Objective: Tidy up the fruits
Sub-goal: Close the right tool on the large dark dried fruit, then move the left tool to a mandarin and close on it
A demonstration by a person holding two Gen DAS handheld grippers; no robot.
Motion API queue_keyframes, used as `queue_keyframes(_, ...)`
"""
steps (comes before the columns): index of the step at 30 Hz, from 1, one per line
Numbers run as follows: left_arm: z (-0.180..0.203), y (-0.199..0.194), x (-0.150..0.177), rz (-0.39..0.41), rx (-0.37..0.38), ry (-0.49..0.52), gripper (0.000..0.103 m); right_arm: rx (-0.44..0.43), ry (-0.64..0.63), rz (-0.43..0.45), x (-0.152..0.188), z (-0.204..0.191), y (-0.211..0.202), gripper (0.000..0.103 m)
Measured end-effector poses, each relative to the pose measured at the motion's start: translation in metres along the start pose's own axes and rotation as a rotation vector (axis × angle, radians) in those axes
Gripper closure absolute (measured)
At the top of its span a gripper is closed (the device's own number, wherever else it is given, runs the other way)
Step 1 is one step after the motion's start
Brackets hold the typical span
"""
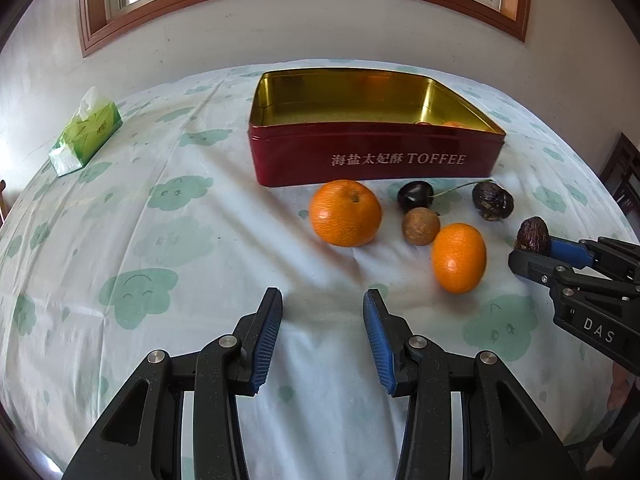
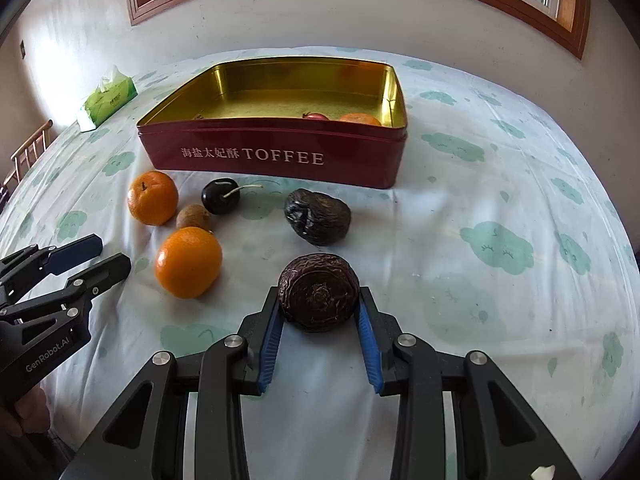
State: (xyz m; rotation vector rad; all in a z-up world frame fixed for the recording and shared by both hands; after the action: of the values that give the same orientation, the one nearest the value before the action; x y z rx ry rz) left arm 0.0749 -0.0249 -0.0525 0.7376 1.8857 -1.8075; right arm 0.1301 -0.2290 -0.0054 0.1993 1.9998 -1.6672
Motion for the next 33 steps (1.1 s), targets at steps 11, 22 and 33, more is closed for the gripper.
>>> queue_keyframes(11,0.036,-0.006,0.003,0.001,0.060,0.064,0.059,0.048,0.053,0.021,0.007,0.036,-0.009,0.070)
queue_keyframes(22,0.066,-0.004,-0.004,-0.006,0.088,0.093,0.059,0.048,0.068,0.041,0.010,0.049,-0.011,0.070)
queue_keyframes(33,0.076,0.009,-0.020,0.002,0.051,0.070,0.056,0.048,0.066,0.051,0.012,0.048,-0.012,0.069)
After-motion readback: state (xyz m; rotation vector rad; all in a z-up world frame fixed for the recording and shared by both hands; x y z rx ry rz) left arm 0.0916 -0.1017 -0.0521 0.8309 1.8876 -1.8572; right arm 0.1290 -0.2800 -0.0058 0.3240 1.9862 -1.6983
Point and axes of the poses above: each gripper's, at about its wrist camera, not at the fingertips, and y roughly the way its jaws point, z to its right, x to its underside, the point moved 1 cm from there along y, roughly the way its jaws point, and after that the axes turned 7 degrees about -x, right-handed, at the moved point
